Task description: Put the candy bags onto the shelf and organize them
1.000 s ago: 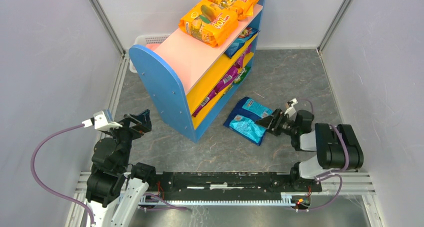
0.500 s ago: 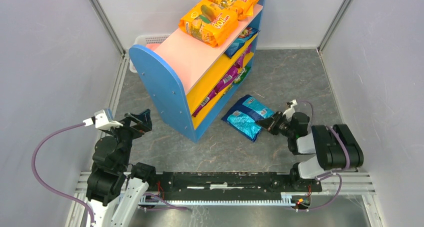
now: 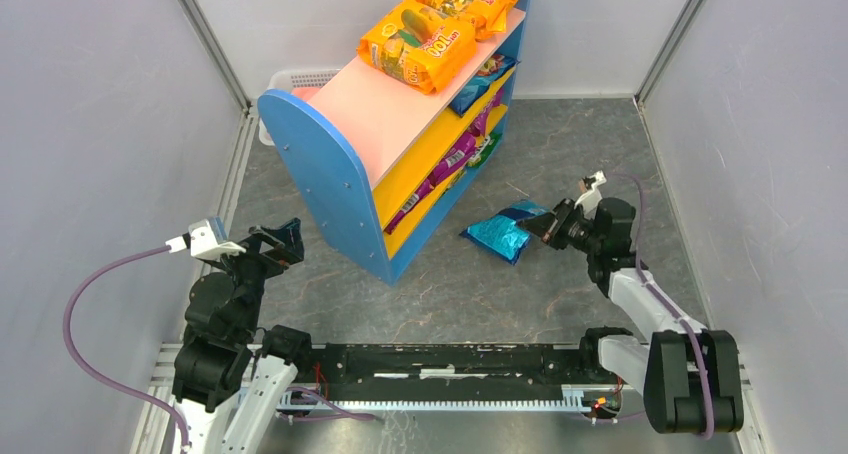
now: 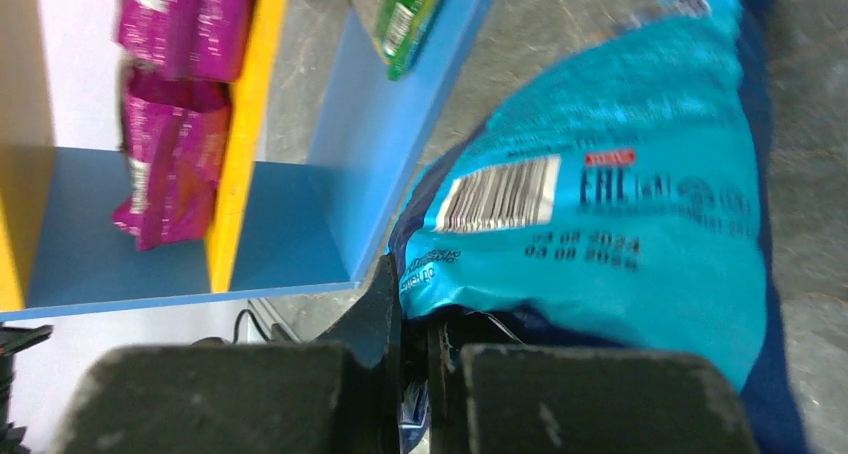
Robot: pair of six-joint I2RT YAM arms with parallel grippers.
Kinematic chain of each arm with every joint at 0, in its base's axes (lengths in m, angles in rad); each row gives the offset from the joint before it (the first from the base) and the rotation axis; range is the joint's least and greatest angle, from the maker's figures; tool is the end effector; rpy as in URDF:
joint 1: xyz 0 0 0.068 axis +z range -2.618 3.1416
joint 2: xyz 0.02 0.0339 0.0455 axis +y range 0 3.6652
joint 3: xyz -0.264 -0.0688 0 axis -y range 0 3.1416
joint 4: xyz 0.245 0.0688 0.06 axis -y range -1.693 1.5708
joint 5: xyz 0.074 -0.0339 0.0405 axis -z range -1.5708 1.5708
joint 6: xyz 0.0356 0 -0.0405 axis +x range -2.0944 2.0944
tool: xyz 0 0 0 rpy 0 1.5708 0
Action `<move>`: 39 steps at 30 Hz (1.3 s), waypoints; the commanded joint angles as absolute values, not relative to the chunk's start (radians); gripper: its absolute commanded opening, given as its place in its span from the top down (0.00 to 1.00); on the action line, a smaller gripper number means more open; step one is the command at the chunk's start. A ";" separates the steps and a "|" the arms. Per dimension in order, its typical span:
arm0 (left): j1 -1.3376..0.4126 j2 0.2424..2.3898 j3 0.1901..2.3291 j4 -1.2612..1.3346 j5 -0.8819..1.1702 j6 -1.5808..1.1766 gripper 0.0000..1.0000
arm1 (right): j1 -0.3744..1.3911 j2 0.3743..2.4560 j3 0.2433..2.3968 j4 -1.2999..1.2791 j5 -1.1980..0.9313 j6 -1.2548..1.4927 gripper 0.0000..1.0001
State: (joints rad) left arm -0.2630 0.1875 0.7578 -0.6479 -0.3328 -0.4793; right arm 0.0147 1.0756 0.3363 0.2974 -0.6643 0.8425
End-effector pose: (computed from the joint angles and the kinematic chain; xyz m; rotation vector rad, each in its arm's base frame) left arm 0.0434 0.0004 0.3371 -0.4284 1.5957 -0.2923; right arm 0.2079 0.0250 0.1814 0.4193 2.0804 1.1961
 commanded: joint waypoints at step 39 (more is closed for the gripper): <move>-0.256 0.192 0.757 -0.607 -0.329 -0.435 0.00 | 0.303 1.203 1.122 0.730 -0.807 1.192 1.00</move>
